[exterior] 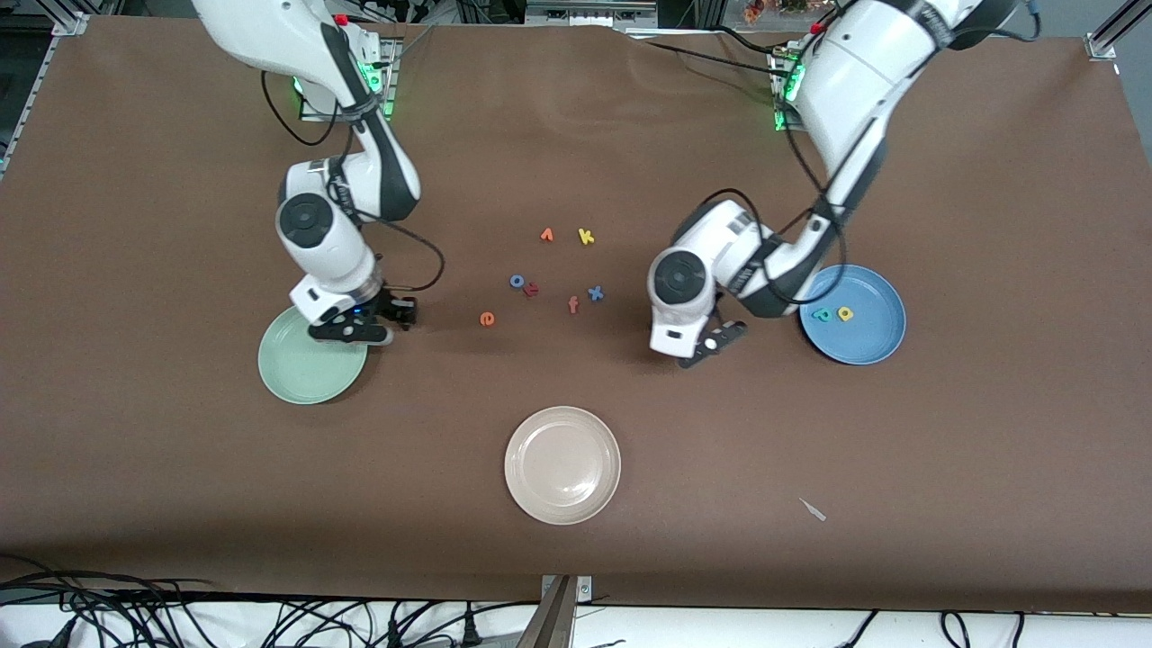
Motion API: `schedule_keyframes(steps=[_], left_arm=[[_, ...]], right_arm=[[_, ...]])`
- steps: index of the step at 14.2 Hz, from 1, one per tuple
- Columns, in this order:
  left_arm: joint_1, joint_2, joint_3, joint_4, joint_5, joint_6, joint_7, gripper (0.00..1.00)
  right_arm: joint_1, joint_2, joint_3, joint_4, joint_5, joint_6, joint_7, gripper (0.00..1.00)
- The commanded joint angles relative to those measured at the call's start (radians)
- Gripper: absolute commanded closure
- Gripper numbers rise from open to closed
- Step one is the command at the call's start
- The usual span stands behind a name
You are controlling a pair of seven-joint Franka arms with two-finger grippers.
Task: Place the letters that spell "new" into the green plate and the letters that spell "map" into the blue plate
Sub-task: 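Drop the m on the blue plate while the right gripper reaches the e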
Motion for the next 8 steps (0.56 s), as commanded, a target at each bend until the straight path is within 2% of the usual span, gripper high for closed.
schedule_keyframes(steps=[1,4,8], left_arm=[[0.12,-0.073,-0.014,-0.015,-0.033,-0.155,0.339,0.93],[0.254,-0.086,-0.013,-0.015,-0.033,-0.259,0.68,0.91],[0.364,-0.07,-0.008,-0.035,-0.021,-0.29,0.976,0.85]], right_arm=[[0.034,-0.007,0.039,0.031,0.012,-0.004,0.148,0.36],[0.111,0.038,0.038,0.081,0.012,-0.004,0.316,0.36],[0.172,0.106,0.036,0.127,0.006,0.009,0.446,0.36]])
